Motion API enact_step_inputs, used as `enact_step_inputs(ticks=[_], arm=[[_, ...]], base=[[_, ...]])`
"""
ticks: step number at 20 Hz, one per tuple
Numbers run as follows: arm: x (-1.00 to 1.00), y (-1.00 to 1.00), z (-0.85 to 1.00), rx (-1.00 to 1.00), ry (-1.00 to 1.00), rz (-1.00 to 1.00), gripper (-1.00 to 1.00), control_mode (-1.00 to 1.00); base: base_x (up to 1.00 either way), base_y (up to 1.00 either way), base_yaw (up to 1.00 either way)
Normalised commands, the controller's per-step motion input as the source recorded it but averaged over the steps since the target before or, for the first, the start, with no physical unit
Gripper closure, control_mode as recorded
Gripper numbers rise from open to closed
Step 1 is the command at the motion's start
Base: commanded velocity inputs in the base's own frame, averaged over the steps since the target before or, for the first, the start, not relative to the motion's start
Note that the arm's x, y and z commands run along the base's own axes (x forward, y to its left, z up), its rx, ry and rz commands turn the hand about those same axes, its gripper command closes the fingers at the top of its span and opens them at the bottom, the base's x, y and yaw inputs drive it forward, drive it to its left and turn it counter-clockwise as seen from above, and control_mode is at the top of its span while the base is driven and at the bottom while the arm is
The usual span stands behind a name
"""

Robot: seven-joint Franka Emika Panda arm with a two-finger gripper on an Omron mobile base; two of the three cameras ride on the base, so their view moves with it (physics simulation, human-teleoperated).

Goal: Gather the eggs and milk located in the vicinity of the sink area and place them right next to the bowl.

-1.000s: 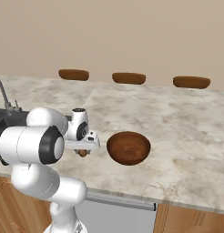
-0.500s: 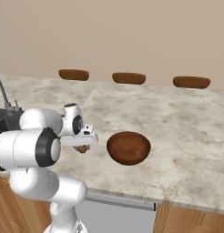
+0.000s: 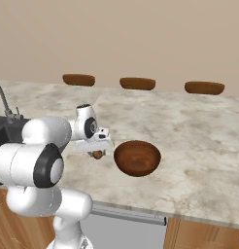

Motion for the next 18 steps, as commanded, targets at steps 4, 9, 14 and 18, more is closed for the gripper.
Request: enact_step_inputs(ticks=[4,9,14,18], arm=[[0.08,-0.58,0.0,0.0,0.0,0.0,1.0,-1.0],[0.0,-0.03,0.0,0.0,0.0,0.0,1.0,-1.0],[0.04,0.0,0.0,-0.05,0.0,0.0,1.0,-1.0],[0.01,0.0,-0.01,-0.07,0.0,0.0,1.0,-1.0]], base=[[0.0,0.0,0.0],[0.0,0.0,0.0],[0.0,0.0,0.0],[0.0,0.0,0.0]])
